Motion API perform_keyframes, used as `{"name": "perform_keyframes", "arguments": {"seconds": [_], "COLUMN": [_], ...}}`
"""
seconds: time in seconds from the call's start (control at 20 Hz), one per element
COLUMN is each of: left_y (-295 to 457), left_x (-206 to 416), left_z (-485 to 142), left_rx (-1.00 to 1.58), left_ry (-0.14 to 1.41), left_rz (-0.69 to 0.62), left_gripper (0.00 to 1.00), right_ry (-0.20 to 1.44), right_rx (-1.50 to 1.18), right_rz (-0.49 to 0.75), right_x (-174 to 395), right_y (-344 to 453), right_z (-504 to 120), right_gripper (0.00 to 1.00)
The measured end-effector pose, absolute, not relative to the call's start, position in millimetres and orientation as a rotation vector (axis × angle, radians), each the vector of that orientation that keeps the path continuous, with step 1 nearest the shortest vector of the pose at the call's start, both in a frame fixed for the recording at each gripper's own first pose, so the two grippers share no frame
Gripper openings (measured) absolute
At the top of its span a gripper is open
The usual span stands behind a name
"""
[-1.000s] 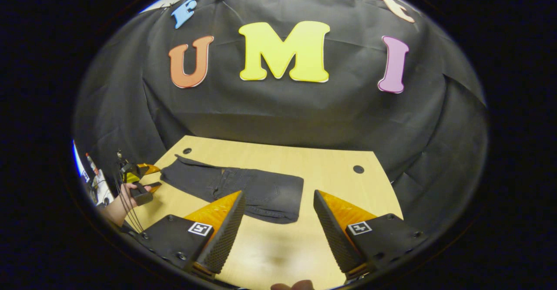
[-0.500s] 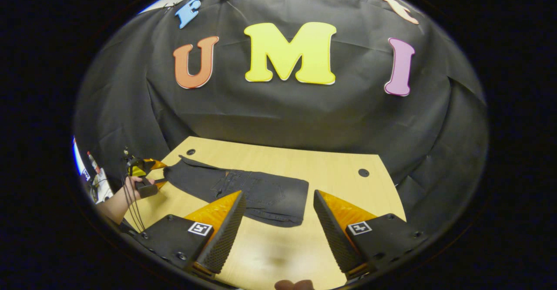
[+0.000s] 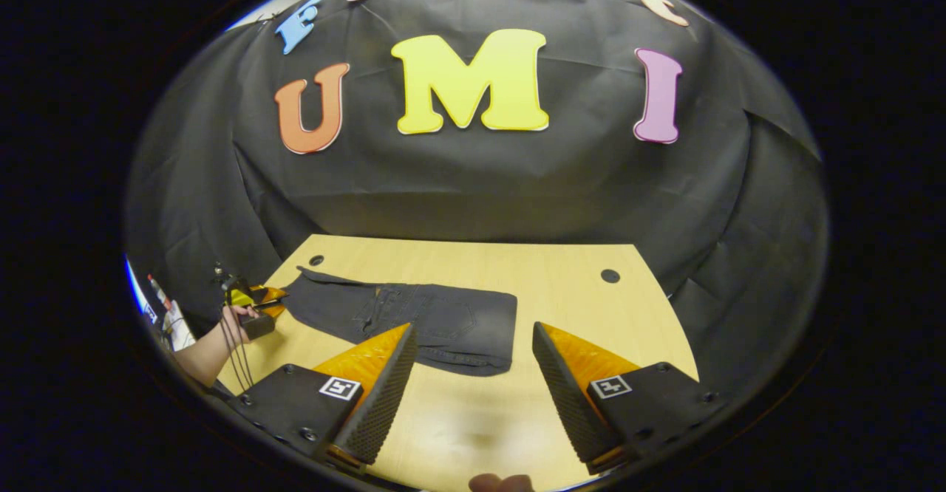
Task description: Grasp the waist and the cuffs of the jeans and fold them to make the two legs overlap; first hold the waist and fold one-third of the jeans toward the cuffs, then hold the cuffs and fold the remaining one-third in the same direction to finish folding.
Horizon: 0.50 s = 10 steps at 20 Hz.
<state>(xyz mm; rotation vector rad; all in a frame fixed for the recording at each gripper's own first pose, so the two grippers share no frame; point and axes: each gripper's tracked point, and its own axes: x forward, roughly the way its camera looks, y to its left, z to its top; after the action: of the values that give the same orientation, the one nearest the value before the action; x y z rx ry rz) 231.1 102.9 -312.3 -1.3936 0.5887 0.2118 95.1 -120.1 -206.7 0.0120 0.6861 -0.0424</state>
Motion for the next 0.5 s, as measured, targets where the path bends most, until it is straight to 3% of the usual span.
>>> {"name": "perform_keyframes", "arguments": {"seconds": [0.15, 0.5], "left_y": [94, 24], "left_x": [233, 213], "left_z": [-279, -148], "left_rx": [-1.359, -1.052], "left_ry": [0.547, 0.436], "left_rz": [0.137, -0.06], "left_gripper": [0.13, 0.11], "right_ry": [0.662, 0.593], "right_rx": [0.0, 0.114], "right_rz": [-0.038, -0.044], "right_x": [87, 81], "right_y": [-125, -124], "right_z": [-207, -202], "right_gripper": [0.96, 0.94]}}
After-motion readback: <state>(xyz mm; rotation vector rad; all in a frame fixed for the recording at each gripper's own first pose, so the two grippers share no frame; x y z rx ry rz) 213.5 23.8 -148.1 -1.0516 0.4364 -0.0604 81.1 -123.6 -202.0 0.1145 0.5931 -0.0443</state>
